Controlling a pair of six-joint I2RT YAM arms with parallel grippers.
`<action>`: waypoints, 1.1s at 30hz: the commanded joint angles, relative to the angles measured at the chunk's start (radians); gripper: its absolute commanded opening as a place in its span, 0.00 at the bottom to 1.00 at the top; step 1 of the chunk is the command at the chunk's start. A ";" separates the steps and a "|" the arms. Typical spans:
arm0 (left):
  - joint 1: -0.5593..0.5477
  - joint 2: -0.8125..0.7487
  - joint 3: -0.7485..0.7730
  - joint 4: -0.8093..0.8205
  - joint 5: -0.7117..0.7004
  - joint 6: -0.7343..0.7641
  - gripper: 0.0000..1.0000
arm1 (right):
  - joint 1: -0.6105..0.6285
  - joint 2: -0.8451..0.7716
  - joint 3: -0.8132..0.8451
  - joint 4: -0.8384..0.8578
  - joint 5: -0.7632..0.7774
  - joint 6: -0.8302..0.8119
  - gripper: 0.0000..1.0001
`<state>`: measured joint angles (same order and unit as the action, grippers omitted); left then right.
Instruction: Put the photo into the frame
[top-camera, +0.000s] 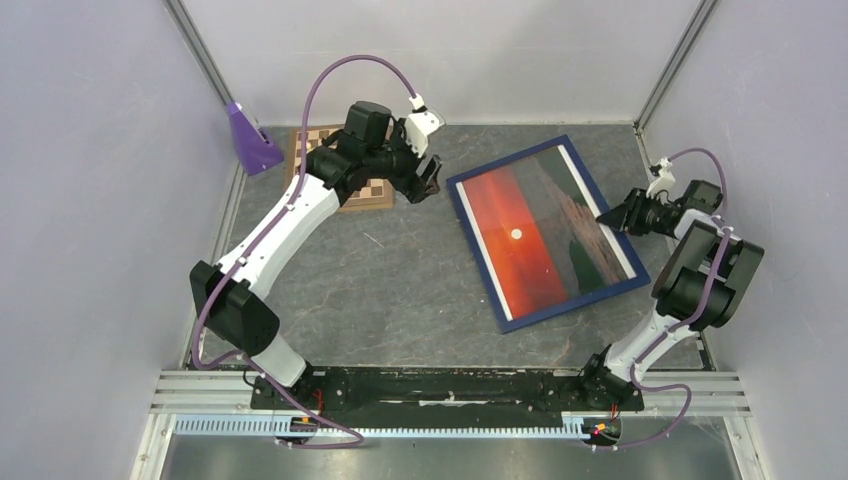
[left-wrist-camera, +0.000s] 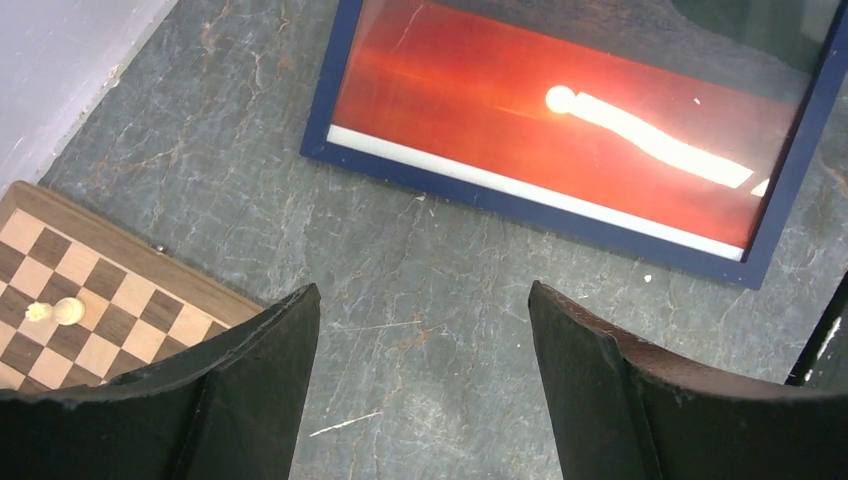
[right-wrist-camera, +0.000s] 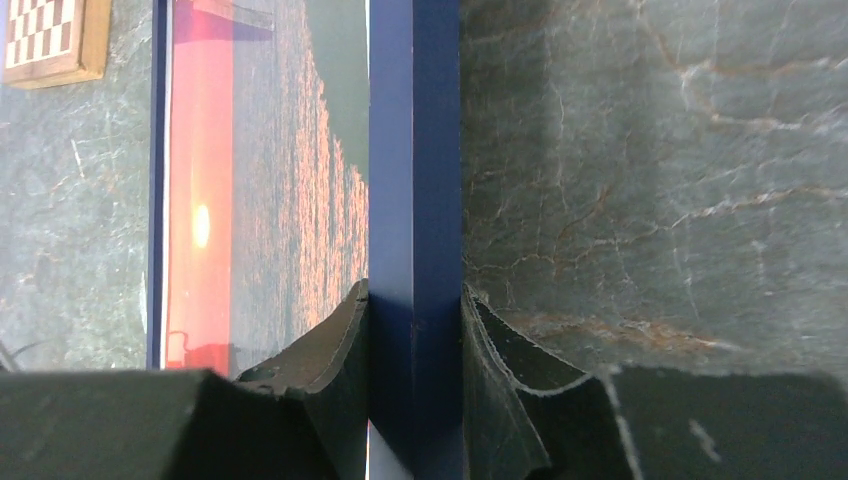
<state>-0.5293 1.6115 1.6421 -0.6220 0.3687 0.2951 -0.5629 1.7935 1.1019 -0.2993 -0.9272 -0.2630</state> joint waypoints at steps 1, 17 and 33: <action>-0.018 0.003 0.001 0.050 0.021 -0.043 0.82 | -0.018 0.042 -0.010 0.079 -0.070 -0.105 0.00; -0.054 0.011 -0.001 0.050 -0.008 -0.034 0.82 | -0.043 0.214 0.002 0.049 -0.098 -0.153 0.33; -0.060 0.021 -0.094 0.142 -0.101 -0.135 0.82 | -0.063 0.154 0.013 -0.063 -0.045 -0.268 0.78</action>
<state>-0.5850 1.6279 1.6028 -0.5755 0.3367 0.2649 -0.6155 1.9873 1.1202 -0.3275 -1.0863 -0.4335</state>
